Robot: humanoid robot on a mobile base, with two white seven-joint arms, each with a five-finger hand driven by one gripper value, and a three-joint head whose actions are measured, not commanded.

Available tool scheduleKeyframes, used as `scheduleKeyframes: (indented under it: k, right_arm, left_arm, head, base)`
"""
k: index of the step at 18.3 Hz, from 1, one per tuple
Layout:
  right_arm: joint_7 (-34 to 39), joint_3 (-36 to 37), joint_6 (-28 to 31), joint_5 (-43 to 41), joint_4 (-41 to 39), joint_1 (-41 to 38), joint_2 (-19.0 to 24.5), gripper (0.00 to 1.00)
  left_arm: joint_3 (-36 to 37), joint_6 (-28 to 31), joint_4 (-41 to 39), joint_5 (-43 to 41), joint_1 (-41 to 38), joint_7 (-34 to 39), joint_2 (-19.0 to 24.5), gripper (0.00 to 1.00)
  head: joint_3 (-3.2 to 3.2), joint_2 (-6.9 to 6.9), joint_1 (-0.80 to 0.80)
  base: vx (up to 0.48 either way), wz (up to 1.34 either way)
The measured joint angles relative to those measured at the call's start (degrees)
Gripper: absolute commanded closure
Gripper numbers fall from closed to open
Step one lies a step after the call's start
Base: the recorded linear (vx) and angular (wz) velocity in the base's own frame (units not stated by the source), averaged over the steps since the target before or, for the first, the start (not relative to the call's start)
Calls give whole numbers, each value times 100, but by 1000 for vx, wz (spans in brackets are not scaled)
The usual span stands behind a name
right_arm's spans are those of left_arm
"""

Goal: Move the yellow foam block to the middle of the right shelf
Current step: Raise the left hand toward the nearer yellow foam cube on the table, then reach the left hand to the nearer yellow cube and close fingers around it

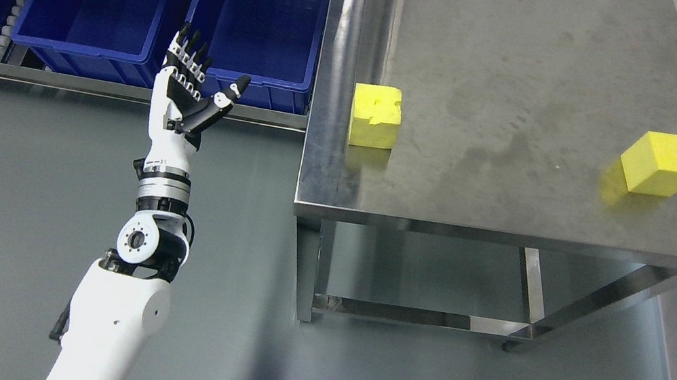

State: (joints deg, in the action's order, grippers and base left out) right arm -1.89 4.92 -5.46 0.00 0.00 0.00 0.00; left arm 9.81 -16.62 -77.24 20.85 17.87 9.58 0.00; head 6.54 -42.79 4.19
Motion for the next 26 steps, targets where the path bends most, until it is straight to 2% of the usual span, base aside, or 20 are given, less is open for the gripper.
scheduleKeyframes:
  k: [8,13,16,21,26]
  right_arm:
    - [0,0,-2,0,0,0,0,0]
    - [0,0,-4,0,0,0,0,0]
    - [0,0,-4,0,0,0,0,0]
    - [0,0,-4,0,0,0,0,0]
    - [0,0,-4,0,0,0,0,0]
  left_arm:
    - [299,546,3,-13,680,-470,0,0]
    - [503,1395,1,-274,1081,-750,0,0]
    - [661,1685,5,-589,1306,-1114,0,0]
    - [908,1827,12,-1027,1475,-1848,1,0]
    - [1096,1849,15,-1337,1508,-2174,1,0]
  head:
    - [0,0,0]
    - [0,0,0]
    - [0,0,0]
    - [0,0,0]
    - [0,0,0]
  base:
    - [0,0]
    - [0,0]
    - [0,0]
    - [0,0]
    - [0,0]
